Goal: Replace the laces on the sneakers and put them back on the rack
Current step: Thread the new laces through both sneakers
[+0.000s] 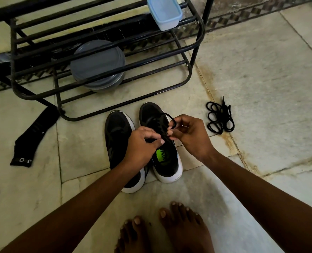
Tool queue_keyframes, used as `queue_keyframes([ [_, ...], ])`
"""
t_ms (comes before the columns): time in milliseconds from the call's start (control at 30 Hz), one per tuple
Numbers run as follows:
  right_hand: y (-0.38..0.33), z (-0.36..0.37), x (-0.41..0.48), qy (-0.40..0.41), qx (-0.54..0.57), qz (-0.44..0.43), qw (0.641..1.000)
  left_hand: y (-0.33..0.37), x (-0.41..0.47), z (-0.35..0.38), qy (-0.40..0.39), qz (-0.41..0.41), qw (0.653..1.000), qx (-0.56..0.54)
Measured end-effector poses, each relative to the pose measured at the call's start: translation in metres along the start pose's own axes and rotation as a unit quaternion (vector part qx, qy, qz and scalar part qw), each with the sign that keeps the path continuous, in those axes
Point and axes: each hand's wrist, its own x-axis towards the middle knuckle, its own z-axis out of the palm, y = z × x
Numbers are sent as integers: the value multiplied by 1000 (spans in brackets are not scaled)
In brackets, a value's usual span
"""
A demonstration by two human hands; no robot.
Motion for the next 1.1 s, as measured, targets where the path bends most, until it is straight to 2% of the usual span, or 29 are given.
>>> queue_keyframes([
  [200, -2, -3, 2, -16, -30, -14, 999, -1, 0, -1, -5, -3, 1000, 5],
  [467, -11, -13, 11, -91, -71, -24, 993, 1, 1, -1, 1, -20, 999, -37],
  [1100, -9, -6, 8, -41, -42, -10, 998, 3, 0, -2, -7, -22, 999, -45],
])
